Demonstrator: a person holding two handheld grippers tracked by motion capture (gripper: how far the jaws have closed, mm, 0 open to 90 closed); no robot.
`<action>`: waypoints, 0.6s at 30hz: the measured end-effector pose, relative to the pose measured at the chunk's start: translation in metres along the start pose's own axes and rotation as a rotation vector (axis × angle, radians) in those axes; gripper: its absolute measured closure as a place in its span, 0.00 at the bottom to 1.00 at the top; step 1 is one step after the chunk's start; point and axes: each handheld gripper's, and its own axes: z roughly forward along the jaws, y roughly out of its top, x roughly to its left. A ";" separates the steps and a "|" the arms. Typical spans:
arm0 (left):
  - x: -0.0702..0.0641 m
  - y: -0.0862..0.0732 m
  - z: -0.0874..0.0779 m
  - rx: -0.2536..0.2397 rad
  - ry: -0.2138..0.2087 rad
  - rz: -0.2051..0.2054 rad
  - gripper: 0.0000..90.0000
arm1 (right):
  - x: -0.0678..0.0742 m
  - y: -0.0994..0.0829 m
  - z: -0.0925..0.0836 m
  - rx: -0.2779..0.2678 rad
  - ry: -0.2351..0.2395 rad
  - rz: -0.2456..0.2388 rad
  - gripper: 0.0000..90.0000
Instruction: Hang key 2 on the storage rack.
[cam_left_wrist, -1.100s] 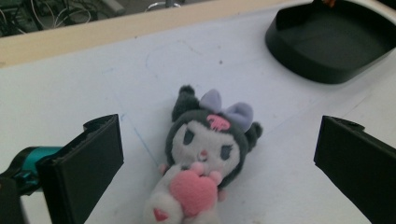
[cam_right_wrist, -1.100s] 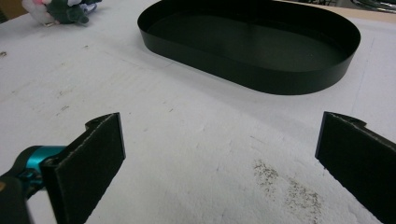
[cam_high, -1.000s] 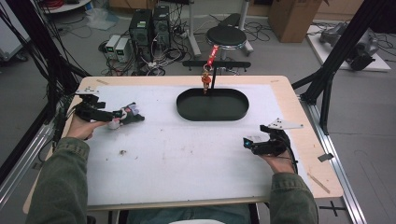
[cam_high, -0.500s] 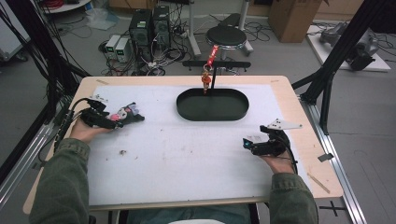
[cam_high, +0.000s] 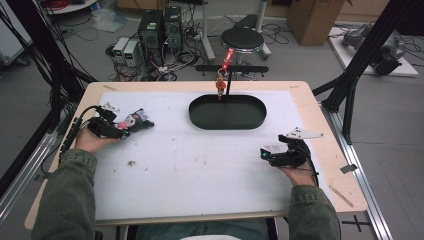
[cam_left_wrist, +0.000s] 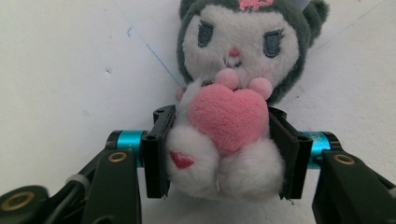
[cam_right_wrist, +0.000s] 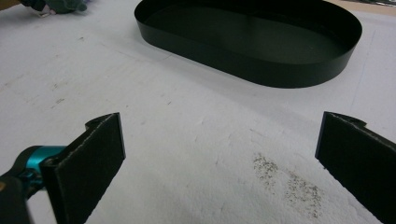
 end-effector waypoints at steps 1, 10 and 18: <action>-0.001 0.000 0.000 -0.001 0.004 0.006 0.56 | 0.000 0.000 0.000 -0.001 0.000 0.002 0.00; 0.002 0.001 -0.010 -0.021 -0.028 -0.032 0.60 | 0.000 0.000 -0.001 -0.008 0.003 0.002 0.00; -0.002 0.019 -0.041 -0.064 -0.041 -0.003 0.61 | -0.001 0.001 0.000 -0.015 0.010 0.004 0.00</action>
